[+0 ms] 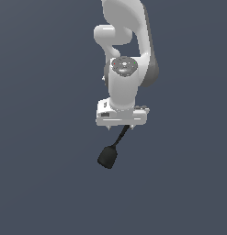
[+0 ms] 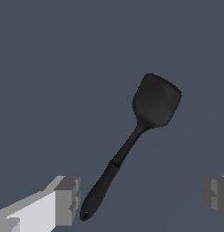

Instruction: Pick up the object and move it to a goal position.

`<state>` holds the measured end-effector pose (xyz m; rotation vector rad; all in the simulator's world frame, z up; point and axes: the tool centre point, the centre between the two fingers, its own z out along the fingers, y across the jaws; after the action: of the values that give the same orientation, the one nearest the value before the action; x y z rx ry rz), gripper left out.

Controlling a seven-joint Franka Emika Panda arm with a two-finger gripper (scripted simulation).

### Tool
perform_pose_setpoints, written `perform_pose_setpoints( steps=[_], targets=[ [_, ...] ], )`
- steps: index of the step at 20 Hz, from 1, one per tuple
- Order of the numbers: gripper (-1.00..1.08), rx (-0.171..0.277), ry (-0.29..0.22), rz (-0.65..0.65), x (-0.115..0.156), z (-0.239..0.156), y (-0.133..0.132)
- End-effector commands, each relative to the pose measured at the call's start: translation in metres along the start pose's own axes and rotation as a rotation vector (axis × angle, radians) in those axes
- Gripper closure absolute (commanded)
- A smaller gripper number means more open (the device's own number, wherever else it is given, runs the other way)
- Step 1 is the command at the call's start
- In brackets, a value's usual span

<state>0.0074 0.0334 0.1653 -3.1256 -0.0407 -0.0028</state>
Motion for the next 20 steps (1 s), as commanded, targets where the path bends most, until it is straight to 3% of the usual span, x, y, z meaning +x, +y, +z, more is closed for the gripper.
perform_pose_setpoints(
  steps=[1, 10, 20],
  targets=[
    [-0.92, 0.000, 0.000, 0.000, 0.000, 0.000, 0.000],
    [-0.92, 0.022, -0.012, 0.005, 0.000, -0.003, -0.020],
    [-0.92, 0.020, -0.011, 0.047, -0.001, 0.006, -0.018]
  ],
)
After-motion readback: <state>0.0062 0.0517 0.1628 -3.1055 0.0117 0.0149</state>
